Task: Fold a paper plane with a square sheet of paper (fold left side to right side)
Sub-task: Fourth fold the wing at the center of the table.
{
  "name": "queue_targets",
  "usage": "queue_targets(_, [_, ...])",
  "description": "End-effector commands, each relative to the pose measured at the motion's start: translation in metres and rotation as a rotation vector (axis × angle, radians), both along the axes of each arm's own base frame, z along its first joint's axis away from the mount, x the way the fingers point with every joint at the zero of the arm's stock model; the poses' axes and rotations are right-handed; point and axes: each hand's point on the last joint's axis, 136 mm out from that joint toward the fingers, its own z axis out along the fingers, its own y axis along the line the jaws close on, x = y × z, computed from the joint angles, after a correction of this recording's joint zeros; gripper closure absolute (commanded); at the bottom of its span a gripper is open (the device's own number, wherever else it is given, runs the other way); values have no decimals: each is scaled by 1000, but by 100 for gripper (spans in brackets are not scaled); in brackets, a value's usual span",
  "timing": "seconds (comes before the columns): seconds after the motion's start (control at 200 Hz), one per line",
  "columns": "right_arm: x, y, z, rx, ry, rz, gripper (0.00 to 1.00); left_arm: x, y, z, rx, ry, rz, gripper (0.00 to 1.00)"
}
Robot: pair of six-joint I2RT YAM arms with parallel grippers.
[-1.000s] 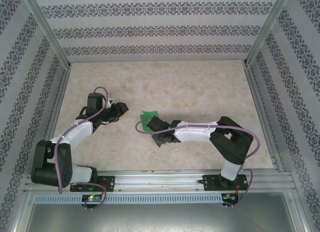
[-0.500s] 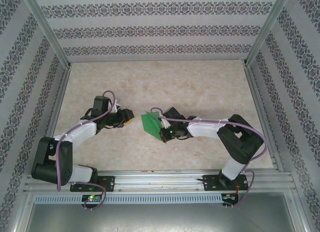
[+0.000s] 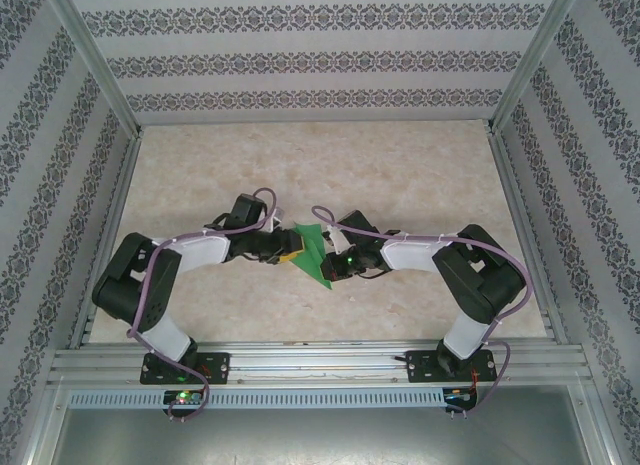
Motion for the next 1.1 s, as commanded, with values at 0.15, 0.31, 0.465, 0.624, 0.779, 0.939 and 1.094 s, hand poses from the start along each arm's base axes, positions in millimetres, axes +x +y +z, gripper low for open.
queue_targets(0.15, [-5,-4,-11,-15,40,-4,100,21,-19,-4,14,-32,-4,61])
queue_targets(0.31, [-6,-5,-14,-23,47,1,100,27,-20,-13,34,-21,9,61])
queue_targets(0.465, [-6,-5,-17,-31,48,5,99,31,-19,-23,66,2,18,61])
queue_targets(0.624, [-6,-7,-18,-44,48,10,98,32,-16,-37,105,38,24,61])
queue_targets(0.779, [-6,-10,-19,-56,45,16,95,32,-13,-47,149,69,23,61])
queue_targets(0.939, [-4,-8,-14,-41,42,18,93,28,-7,-56,195,104,18,61])
queue_targets(1.094, [-1,-3,-7,-12,34,21,91,24,-4,-62,218,125,12,61])
